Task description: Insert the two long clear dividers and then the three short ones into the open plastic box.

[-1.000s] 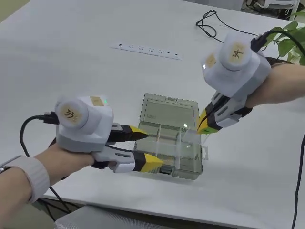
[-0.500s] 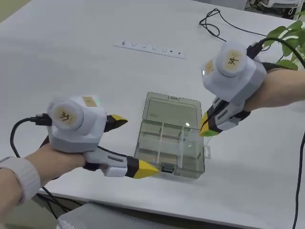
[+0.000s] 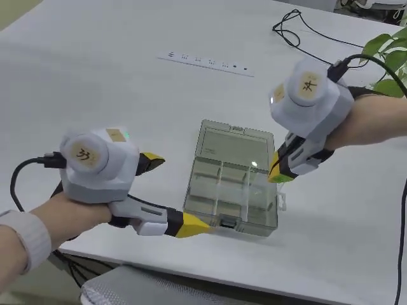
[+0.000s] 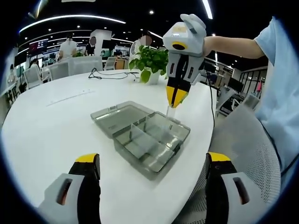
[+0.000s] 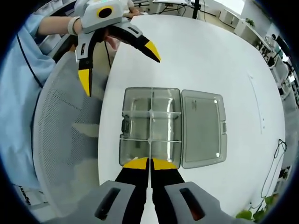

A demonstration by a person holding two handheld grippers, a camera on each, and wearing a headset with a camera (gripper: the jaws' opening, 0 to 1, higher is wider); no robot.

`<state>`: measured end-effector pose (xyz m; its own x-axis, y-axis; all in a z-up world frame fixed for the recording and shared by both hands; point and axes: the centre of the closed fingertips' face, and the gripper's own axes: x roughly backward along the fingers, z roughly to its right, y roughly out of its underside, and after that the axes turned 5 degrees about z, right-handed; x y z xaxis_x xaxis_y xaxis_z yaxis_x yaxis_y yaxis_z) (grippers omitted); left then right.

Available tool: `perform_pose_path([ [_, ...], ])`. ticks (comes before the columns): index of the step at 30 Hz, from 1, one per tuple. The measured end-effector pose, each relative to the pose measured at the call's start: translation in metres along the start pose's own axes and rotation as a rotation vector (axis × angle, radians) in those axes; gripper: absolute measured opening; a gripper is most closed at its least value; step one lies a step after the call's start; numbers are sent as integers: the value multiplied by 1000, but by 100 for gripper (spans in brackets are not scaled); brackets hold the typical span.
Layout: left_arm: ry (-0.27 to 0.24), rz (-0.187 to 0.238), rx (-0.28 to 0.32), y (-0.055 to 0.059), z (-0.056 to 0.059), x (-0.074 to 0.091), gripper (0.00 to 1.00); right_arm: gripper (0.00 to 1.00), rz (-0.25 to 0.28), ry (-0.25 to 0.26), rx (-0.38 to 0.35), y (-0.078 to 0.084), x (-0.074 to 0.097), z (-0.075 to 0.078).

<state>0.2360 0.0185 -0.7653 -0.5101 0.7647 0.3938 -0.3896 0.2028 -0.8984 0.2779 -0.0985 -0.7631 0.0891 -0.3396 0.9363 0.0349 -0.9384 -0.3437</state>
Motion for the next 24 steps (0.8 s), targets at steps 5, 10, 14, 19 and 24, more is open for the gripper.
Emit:
perform_pose_path([
  [5,-4,3,8,0,0,1,95,2,-8,-3,3,-1,0,-2],
  [10,-4,4,10,0,1,0,94,2,-20,0,5,-1,1,-6],
  [14,-3,3,8,0,0,0,94,2,-19,1,4,0,1,-5],
  [19,0,2,9,0,1,-1,93,2,-29,5,9,3,-1,-7],
  [24,1,3,12,1,1,-1,92,2,-27,6,10,1,-3,-12],
])
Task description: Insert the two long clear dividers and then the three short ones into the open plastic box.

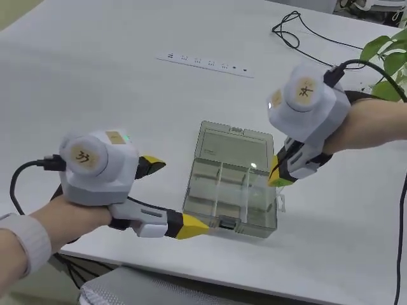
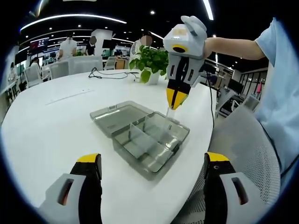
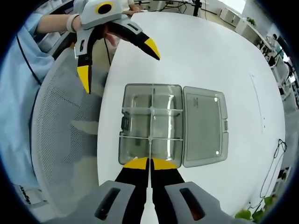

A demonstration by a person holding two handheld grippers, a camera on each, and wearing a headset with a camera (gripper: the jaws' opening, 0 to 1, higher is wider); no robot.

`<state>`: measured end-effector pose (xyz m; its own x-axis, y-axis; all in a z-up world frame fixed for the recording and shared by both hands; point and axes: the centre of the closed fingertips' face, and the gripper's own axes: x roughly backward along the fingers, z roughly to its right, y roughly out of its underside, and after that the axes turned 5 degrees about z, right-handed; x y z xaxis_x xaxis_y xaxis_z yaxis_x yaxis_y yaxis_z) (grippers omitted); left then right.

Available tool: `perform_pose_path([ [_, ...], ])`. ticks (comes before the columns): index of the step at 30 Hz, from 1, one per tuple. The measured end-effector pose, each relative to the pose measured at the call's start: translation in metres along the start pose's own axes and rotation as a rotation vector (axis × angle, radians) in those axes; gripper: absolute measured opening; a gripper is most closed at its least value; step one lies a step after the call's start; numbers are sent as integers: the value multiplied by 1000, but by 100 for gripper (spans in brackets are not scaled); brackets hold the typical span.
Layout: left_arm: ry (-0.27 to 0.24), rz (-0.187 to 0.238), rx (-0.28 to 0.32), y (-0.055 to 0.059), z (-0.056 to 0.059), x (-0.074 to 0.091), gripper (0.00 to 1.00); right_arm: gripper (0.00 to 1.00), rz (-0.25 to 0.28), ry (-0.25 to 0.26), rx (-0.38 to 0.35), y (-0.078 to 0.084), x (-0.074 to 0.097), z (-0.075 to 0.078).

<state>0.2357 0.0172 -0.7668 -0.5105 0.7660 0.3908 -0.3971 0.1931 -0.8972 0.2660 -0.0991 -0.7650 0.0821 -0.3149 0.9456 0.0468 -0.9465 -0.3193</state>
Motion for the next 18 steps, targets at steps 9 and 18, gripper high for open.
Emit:
perform_pose_path([
  [9,-4,-3,3,2,-2,2,92,2,-19,-15,-2,3,-11,1],
  [18,-9,-2,9,4,-3,3,92,2,-29,-29,-15,5,-20,2],
])
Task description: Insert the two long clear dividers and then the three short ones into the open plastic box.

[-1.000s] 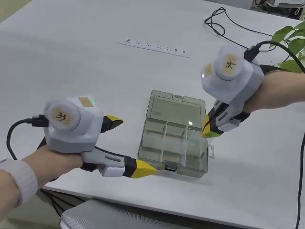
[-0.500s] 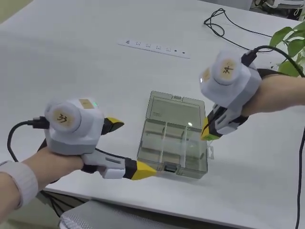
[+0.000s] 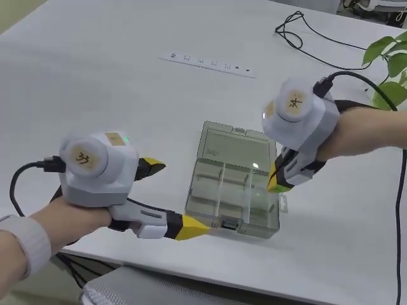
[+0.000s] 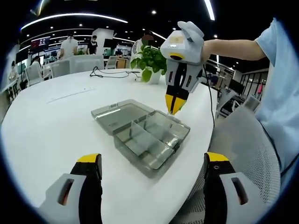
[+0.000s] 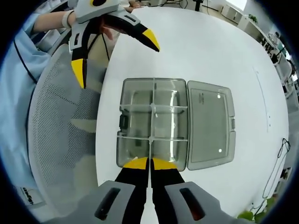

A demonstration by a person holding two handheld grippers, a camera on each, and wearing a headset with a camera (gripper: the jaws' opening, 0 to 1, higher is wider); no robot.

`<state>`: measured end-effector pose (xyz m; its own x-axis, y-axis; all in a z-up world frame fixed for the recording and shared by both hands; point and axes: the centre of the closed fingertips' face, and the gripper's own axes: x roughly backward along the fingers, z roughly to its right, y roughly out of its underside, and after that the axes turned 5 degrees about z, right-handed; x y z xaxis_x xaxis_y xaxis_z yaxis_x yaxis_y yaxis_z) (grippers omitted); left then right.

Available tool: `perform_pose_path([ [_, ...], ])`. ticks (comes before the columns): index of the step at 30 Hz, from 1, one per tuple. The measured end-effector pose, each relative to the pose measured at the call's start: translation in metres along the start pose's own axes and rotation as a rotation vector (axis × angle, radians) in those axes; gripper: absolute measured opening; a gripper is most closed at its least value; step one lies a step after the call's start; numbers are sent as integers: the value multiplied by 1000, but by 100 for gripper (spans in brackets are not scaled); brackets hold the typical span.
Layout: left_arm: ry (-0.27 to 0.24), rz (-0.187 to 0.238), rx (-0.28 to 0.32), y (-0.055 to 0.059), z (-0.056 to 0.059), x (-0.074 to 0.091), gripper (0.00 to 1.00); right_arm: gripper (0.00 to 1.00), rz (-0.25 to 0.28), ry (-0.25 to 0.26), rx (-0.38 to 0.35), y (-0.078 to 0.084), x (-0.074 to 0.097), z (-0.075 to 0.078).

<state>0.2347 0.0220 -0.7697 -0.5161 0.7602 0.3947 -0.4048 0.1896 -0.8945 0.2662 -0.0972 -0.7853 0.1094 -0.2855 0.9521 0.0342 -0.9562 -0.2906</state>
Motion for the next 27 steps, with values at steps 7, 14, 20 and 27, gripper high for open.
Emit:
perform_pose_path([
  [7,-4,1,3,0,-1,1,92,2,-9,-7,-4,2,-8,-1],
  [14,-5,4,1,-1,0,1,92,2,-31,-4,-9,7,-24,0],
  [20,-2,2,0,-1,2,1,91,2,-41,-5,-20,10,-29,2],
  [27,5,1,-5,-2,3,0,91,2,-47,4,-17,10,-27,5],
])
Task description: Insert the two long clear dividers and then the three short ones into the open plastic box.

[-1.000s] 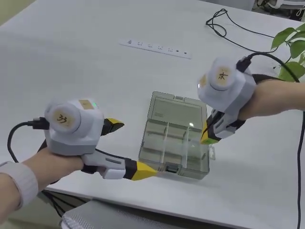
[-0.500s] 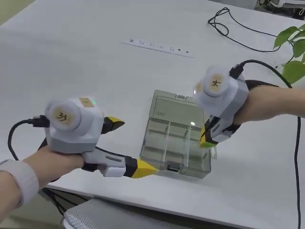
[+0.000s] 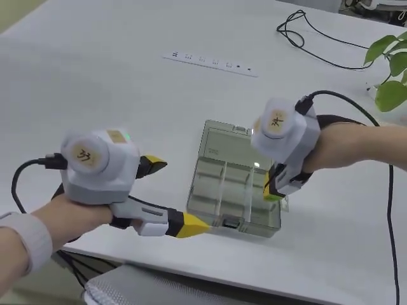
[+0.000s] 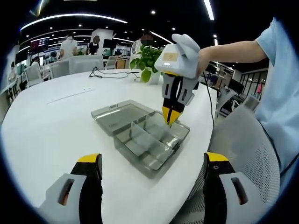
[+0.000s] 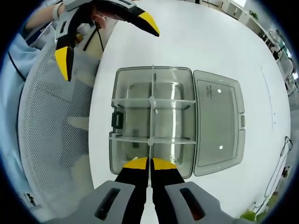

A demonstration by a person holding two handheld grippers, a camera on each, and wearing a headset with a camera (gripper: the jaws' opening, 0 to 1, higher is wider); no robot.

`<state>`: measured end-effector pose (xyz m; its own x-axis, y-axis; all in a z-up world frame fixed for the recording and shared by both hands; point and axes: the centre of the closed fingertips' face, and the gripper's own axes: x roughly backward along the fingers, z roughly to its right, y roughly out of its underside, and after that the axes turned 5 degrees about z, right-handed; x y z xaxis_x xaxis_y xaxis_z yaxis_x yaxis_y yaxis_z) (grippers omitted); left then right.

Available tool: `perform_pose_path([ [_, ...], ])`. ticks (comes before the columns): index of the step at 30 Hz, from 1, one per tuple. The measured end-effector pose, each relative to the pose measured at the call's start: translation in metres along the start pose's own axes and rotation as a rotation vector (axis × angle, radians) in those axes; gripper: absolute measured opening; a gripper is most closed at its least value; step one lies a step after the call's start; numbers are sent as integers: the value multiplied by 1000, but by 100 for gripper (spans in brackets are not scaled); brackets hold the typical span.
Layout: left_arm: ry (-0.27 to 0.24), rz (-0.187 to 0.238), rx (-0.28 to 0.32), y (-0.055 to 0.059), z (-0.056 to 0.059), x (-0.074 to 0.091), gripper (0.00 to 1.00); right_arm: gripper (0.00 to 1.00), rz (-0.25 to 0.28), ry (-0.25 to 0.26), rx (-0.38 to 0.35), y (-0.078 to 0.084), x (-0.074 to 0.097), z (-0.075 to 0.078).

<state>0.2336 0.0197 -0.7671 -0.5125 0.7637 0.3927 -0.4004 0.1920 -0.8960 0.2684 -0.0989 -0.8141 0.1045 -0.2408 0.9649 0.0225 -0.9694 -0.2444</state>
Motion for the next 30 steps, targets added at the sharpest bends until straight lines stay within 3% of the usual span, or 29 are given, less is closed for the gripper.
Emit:
perform_pose_path([
  [6,2,0,-11,-3,-1,0,91,3,8,12,20,2,-2,2],
  [10,2,-2,-12,-3,-1,1,91,4,46,23,36,3,-3,3],
  [13,2,-4,-13,-2,0,2,91,21,116,90,78,-4,3,9],
  [17,-6,2,-7,-2,-1,3,91,33,183,111,63,-6,12,5],
  [21,-15,9,2,-1,-1,4,91,52,281,134,24,-10,20,0],
  [26,-31,20,8,-1,-3,9,91,76,414,191,-62,-7,28,-9],
  [30,-47,23,-1,0,-6,13,92,87,511,246,-173,-1,36,-15],
])
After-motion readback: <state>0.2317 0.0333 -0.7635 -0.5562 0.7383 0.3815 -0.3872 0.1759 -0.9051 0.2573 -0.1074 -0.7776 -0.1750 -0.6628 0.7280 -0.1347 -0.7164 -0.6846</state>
